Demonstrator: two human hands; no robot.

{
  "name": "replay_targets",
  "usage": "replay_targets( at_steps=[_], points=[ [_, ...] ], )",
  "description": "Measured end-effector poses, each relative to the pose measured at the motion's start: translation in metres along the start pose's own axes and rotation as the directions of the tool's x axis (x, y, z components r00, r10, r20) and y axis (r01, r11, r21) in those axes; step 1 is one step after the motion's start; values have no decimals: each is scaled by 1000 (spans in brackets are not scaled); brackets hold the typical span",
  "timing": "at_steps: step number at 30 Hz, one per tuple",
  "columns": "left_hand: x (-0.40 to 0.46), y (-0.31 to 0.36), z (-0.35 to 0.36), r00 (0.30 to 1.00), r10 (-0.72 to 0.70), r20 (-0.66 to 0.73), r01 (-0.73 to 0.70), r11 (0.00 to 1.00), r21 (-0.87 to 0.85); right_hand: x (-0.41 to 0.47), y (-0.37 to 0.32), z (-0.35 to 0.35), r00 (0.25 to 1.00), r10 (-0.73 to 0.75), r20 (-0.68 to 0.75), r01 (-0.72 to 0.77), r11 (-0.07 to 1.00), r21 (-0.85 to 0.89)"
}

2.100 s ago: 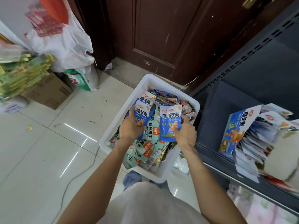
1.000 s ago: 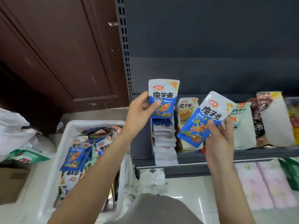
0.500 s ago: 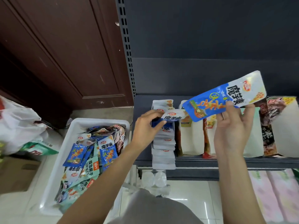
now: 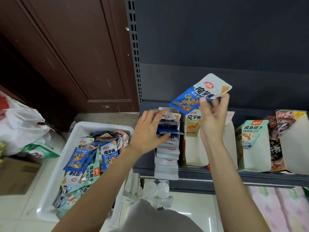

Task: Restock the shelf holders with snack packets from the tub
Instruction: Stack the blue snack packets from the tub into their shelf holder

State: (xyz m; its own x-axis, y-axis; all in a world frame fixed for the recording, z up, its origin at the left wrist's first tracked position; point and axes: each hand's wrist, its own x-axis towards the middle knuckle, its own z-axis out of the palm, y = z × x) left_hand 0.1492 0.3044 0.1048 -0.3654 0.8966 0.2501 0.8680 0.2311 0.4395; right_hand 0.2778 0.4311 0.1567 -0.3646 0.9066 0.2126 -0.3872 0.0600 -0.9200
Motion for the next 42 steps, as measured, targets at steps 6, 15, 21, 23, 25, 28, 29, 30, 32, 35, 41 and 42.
replay_targets(
  at_steps=[6, 15, 21, 23, 25, 28, 29, 30, 32, 35, 41, 42],
  points=[
    [10, 4, -7, 999, 26, -23, -24, 995, 96, 3, 4, -4, 999, 41, -23, -41, 999, 15],
    [-6, 7, -10, 999, 39, 28, -38, 999, -10, -3, 21, -1, 975, 143, 170, -107, 973, -205],
    [-5, 10, -10, 998, 8, -68, -8, 1000, -2, -6, 43, -5, 889, 112, 443, 245, 702, -669],
    [-6, 12, -9, 996, -4, -92, 4, 1000, -1, -4, 41, -8, 867, 38, 497, 400, 541, -740],
    [-8, 13, -8, 993, -7, -115, 8, 1000, 6, 0, 36, -5, 862, 59, 503, 442, 399, -803],
    [-13, 15, -8, 994, -34, -105, 32, 999, -21, 0, 24, 4, 856, 52, 515, 484, 269, -832],
    [-15, 15, -10, 994, -43, -97, 39, 998, -49, -2, 18, 5, 849, -3, 528, 508, 277, -816],
    [-19, 13, -11, 993, -54, -107, 45, 996, -77, -7, 11, 6, 841, -65, 538, 529, 314, -789],
    [-35, 5, -20, 969, -135, -208, 109, 985, -135, -23, -1, 20, 807, -155, 570, 574, 426, -699],
    [-80, -19, -34, 840, -357, -410, 264, 927, -266, -56, -4, 50, 742, -134, 657, 601, 567, -563],
    [-188, -111, -48, 499, -748, -439, 645, 658, -388, -127, 63, 117, 439, 415, 797, 560, 567, -604],
    [-199, -133, -46, 503, -776, -380, 709, 622, -333, -136, 81, 127, 399, 509, 763, 514, 565, -646]
  ],
)
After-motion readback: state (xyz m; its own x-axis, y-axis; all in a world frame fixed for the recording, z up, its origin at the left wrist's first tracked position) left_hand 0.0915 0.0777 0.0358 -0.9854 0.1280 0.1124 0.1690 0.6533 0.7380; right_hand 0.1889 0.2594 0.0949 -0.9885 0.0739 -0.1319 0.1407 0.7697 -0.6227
